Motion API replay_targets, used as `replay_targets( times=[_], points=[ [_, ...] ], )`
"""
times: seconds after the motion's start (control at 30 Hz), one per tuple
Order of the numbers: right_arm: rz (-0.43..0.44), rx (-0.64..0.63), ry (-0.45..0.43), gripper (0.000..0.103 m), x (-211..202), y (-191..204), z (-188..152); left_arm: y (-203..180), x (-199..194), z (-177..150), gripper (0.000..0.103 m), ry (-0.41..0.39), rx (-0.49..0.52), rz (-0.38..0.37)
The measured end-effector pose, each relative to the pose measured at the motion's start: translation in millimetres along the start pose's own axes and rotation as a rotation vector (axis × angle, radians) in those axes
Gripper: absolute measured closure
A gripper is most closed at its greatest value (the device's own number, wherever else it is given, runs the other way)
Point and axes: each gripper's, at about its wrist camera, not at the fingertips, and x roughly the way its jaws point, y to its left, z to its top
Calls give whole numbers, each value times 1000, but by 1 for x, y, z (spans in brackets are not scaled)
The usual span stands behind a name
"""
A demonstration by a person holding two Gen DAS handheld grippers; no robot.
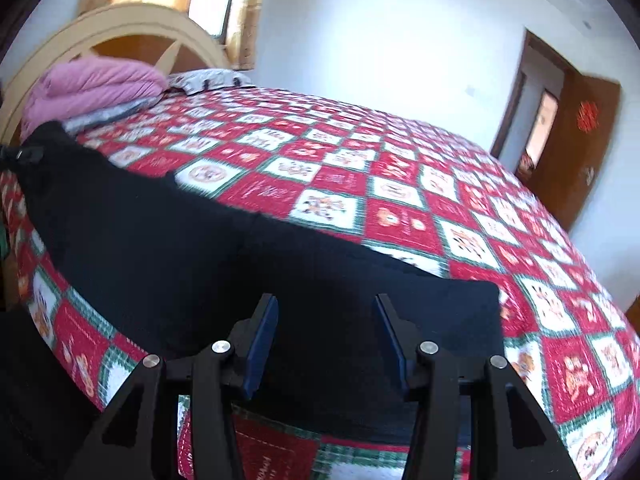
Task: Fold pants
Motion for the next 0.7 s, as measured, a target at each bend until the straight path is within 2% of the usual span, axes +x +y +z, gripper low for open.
replay_targets(
  times=[0.2,0.33,0.47,0.7],
  points=[
    [-3,205,51,52,-15,-53,-2,-44,-3,14,84,-35,79,-73],
    [-51,302,73,52,-17,-84,-14,-81,-1,28,84,-48,165,-120],
    [-83,366,82,52,-18,-107,-24,-120,7,39,84,-40,249,-167],
    [-103,431,72,52,-22,-131,-28,-177,24,48,84,-1,338,-243]
  ],
)
